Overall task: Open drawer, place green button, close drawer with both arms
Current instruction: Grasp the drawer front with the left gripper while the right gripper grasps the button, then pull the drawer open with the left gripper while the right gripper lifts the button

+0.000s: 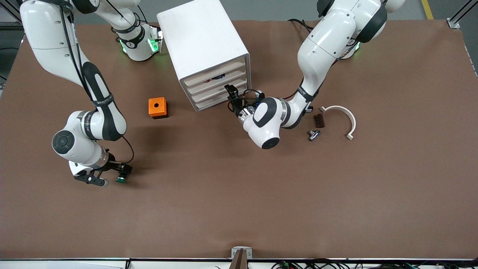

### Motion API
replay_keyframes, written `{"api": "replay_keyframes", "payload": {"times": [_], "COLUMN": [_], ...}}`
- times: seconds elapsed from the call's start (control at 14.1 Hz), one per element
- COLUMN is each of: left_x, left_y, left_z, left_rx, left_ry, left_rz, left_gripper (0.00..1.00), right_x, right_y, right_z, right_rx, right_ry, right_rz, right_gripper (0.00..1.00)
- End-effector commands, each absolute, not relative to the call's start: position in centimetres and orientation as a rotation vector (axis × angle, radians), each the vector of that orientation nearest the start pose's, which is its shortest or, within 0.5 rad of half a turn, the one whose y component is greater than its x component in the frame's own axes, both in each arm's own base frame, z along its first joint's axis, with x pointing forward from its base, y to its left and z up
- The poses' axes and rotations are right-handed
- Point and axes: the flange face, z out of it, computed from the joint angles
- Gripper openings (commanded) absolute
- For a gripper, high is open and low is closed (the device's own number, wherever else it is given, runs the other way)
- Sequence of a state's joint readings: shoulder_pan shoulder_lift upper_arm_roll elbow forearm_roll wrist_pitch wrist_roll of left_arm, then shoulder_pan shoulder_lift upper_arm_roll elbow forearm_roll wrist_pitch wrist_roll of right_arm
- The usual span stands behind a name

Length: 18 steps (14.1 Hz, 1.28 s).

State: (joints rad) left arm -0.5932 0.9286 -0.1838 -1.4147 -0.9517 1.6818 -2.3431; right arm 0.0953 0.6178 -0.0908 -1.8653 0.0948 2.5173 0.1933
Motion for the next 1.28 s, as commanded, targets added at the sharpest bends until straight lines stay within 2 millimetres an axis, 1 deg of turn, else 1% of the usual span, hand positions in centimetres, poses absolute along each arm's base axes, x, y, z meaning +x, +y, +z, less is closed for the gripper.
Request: {"api": "replay_keyframes", "payload": {"times": [0.0,0.14,0.21,0.28,0.36,0.43,0.5,0.57,0.64,0.71,0.78,0.92,1.0,1.07,1.14,1.21], "left_x": [43.1,43.0,42.9,42.9,43.1,43.8,44.5,46.0,47.3,49.0,50.6,53.8,54.8,55.4,55.7,56.1], "left_y": [-52.9,-52.9,-52.9,-53.0,-52.8,-52.3,-51.8,-50.5,-49.7,-48.4,-47.6,-44.9,-43.7,-42.8,-42.5,-41.9], "left_z": [14.5,13.9,13.9,14.1,14.0,14.2,14.4,14.4,14.6,14.9,15.3,15.9,15.7,15.6,15.6,15.6], "left_rx": [-1.121,-1.113,-1.115,-1.121,-1.123,-1.126,-1.142,-1.144,-1.158,-1.165,-1.184,-1.229,-1.248,-1.272,-1.28,-1.273], "left_ry": [-1.917,-1.915,-1.913,-1.914,-1.92,-1.93,-1.94,-1.968,-1.989,-2.019,-2.045,-2.094,-2.102,-2.105,-2.107,-2.116], "left_rz": [1.312,1.312,1.31,1.31,1.307,1.313,1.312,1.319,1.329,1.342,1.356,1.393,1.419,1.438,1.445,1.45], "left_gripper": [0.52,0.33,0.21,0.08,0.0,0.0,0.0,0.0,0.0,0.0,0.01,0.01,0.01,0.02,0.06,0.21], "right_x": [64.6,64.5,64.6,64.6,64.6,64.6,64.6,64.6,64.6,64.6,64.6,64.7,64.5,64.5,64.4,64.4], "right_y": [0.9,0.9,1.0,1.6,2.1,2.2,2.3,2.3,2.3,2.3,2.3,2.3,2.4,2.5,3.1,4.3], "right_z": [18.0,17.7,17.9,17.9,17.9,17.9,17.9,17.9,18.0,18.0,18.0,18.6,18.8,19.8,20.5,21.6], "right_rx": [-3.1,-3.093,-3.089,-3.09,-3.092,-3.094,-3.095,-3.095,-3.094,-3.094,-3.094,-3.093,-3.094,-3.09,-3.081,-3.07], "right_ry": [0.417,0.445,0.47,0.459,0.444,0.435,0.438,0.438,0.44,0.44,0.44,0.435,0.437,0.45,0.492,0.547], "right_rz": [-0.074,-0.069,-0.074,-0.074,-0.071,-0.071,-0.064,-0.059,-0.062,-0.062,-0.059,-0.068,-0.044,-0.027,-0.006,0.006], "right_gripper": [1.0,0.99,0.94,0.87,0.75,0.51,0.31,0.14,0.04,0.0,0.0,0.0,0.0,0.0,0.0,0.0]}}
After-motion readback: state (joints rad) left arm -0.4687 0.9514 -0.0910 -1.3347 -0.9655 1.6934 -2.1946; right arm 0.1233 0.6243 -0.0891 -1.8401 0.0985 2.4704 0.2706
